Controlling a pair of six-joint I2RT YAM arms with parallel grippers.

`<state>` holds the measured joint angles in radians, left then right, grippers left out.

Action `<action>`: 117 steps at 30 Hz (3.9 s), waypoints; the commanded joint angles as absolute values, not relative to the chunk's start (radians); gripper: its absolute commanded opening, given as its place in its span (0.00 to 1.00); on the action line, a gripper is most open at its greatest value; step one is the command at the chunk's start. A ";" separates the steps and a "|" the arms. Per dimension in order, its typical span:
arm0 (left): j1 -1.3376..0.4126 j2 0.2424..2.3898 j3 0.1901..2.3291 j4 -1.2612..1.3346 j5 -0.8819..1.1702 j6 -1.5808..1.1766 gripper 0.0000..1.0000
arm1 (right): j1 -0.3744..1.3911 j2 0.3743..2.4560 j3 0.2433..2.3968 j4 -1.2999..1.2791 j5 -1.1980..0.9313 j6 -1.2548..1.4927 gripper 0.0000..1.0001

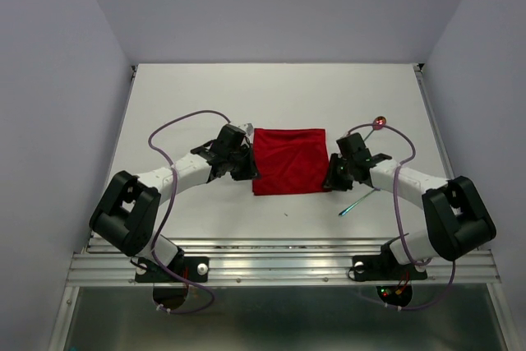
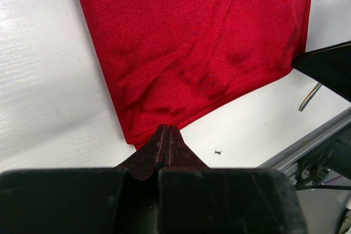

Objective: Fold the napkin into a case and place the utensils inside
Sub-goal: Smooth out the square-folded napkin at the center of the board, then pick up the top corner of the square-folded napkin from the center of the board.

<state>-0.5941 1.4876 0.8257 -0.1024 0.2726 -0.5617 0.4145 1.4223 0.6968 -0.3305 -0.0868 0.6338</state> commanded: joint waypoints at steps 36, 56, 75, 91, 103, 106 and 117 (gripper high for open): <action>-0.598 1.480 0.818 -0.095 0.261 -0.545 0.00 | 0.471 1.424 0.664 -0.318 -0.005 0.658 0.24; -0.589 1.500 0.827 -0.123 0.181 -0.557 0.00 | 0.471 1.378 0.715 -0.351 0.035 0.653 0.01; -0.558 1.520 0.741 -0.094 0.077 -0.675 0.00 | 0.471 1.356 0.733 -0.360 0.044 0.669 0.27; -0.589 1.568 0.776 -0.072 0.170 -0.624 0.00 | 0.480 1.399 0.739 -0.342 0.034 0.673 0.33; -0.592 1.574 0.781 -0.072 0.173 -0.617 0.00 | 0.489 1.408 0.735 -0.324 0.067 0.684 0.33; -0.592 1.578 0.781 -0.072 0.175 -0.617 0.00 | 0.489 1.387 0.742 -0.339 0.101 0.686 0.34; -0.591 1.575 0.785 -0.077 0.175 -0.609 0.00 | 0.489 1.414 0.758 -0.341 0.124 0.686 0.38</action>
